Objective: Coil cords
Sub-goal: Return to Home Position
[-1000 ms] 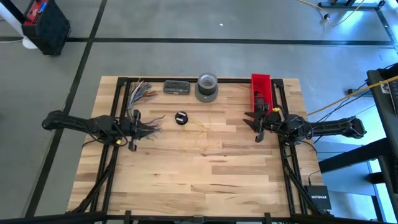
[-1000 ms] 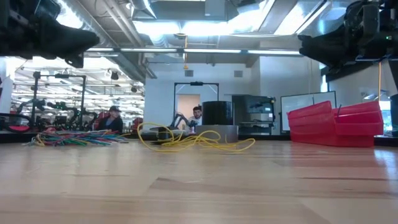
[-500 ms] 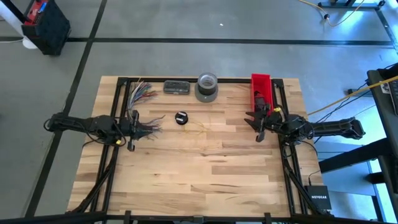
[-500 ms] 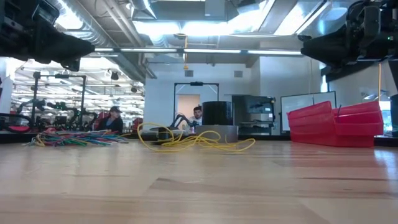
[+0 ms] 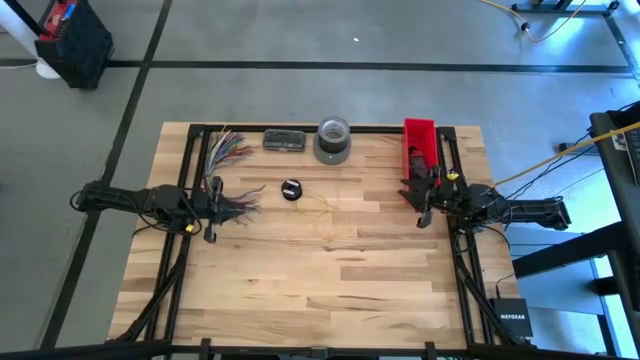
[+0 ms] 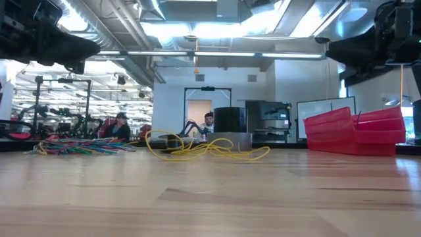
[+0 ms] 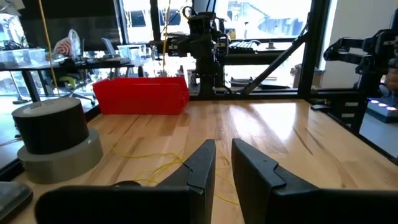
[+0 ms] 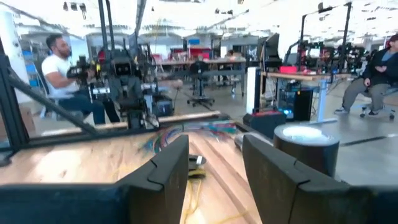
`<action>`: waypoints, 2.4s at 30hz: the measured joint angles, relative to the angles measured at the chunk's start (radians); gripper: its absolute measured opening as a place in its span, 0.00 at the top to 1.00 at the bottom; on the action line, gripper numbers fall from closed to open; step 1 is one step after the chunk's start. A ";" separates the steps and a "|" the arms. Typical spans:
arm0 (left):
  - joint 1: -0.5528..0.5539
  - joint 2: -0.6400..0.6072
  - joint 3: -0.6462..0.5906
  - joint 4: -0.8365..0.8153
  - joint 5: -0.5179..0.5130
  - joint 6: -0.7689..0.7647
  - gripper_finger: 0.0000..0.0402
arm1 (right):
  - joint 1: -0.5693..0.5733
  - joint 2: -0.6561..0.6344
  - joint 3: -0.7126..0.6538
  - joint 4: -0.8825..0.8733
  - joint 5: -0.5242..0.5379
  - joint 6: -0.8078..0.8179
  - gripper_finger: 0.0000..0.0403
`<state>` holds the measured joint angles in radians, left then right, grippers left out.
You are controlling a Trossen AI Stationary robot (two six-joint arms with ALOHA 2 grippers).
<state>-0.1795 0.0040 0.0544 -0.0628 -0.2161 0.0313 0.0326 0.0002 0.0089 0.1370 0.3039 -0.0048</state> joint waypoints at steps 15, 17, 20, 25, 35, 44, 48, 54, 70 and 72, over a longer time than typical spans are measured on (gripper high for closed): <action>0.000 0.000 -0.037 0.086 0.023 0.034 0.88 | 0.000 0.002 -0.001 -0.094 -0.176 -0.023 0.61; 0.003 0.000 -0.044 0.105 0.023 0.048 0.88 | 0.000 0.002 -0.001 -0.095 -0.179 -0.030 0.61; 0.017 0.000 -0.044 0.104 0.023 0.041 0.88 | 0.000 0.002 -0.001 -0.096 -0.183 -0.033 0.61; 0.039 0.000 -0.044 0.104 0.023 0.053 0.88 | 0.000 0.002 -0.001 -0.096 -0.183 -0.046 0.61; 0.057 0.000 -0.044 0.104 0.023 0.099 0.88 | 0.000 0.002 -0.001 -0.092 -0.184 -0.028 0.61; 0.057 0.000 -0.045 0.104 0.023 0.100 0.88 | 0.000 0.002 -0.001 -0.090 -0.183 -0.026 0.61; 0.057 0.000 -0.045 0.104 0.023 0.100 0.88 | 0.000 0.002 -0.001 -0.090 -0.183 -0.026 0.61; 0.057 0.000 -0.045 0.104 0.023 0.099 0.88 | 0.000 0.002 -0.001 -0.089 -0.183 -0.026 0.61; 0.057 0.000 -0.045 0.104 0.023 0.099 0.88 | 0.000 0.002 -0.001 -0.088 -0.182 -0.026 0.61; 0.057 0.000 -0.045 0.104 0.023 0.099 0.88 | 0.000 0.002 -0.001 -0.088 -0.182 -0.026 0.61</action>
<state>-0.1223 0.0043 0.0093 0.0414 -0.1936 0.1307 0.0326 0.0021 0.0074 0.0494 0.1219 -0.0311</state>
